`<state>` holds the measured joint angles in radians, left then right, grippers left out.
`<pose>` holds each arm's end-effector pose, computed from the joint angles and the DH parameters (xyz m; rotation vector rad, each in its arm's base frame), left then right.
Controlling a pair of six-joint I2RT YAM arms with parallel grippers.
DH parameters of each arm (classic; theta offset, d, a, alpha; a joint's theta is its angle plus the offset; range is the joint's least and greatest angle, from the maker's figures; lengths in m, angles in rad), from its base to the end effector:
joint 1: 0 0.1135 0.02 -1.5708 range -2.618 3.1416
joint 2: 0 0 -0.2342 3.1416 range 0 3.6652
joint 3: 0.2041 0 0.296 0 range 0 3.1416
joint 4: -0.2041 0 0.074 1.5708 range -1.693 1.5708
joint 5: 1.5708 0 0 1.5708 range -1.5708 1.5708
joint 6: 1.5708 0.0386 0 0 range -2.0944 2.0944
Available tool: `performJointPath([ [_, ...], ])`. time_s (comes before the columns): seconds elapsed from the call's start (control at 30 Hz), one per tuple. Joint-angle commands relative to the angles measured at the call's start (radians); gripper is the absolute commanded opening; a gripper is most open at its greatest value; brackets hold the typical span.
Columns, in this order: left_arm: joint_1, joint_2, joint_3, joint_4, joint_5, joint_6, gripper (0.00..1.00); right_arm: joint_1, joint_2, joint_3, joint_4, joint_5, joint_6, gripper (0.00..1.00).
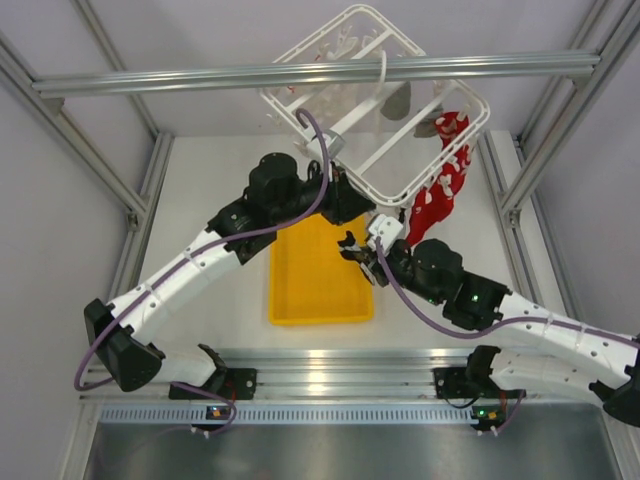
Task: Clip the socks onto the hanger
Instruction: Clamp the sock onto the hanger.
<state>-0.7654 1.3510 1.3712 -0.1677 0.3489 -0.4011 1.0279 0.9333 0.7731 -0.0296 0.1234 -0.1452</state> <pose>0.2552 -0.2635 0.3917 0.6057 1.7514 -1.1397 0.1521 0.2429 0.2935 -0.9133 1.5391 0.5309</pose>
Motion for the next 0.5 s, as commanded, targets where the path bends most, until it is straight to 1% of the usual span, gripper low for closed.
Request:
performJointPath([
  [0.0,0.018,-0.009,0.003,0.071,0.034,-0.034,0.0,-0.029,-0.034,0.002,-0.059,0.153,0.073,0.0],
  [0.13,0.038,-0.012,-0.003,0.092,0.082,-0.068,0.0,-0.092,-0.076,-0.014,-0.084,0.15,0.076,0.0],
  [0.2,0.04,-0.015,-0.008,0.097,0.102,-0.079,0.0,-0.144,-0.097,-0.024,-0.079,0.131,0.078,0.0],
  [0.3,0.047,-0.015,-0.012,0.097,0.139,-0.084,0.0,-0.189,-0.111,-0.024,-0.052,0.099,0.062,0.0],
  [0.47,0.06,-0.007,-0.023,0.122,0.208,-0.096,0.0,-0.195,-0.157,-0.04,-0.013,-0.074,0.035,0.0],
])
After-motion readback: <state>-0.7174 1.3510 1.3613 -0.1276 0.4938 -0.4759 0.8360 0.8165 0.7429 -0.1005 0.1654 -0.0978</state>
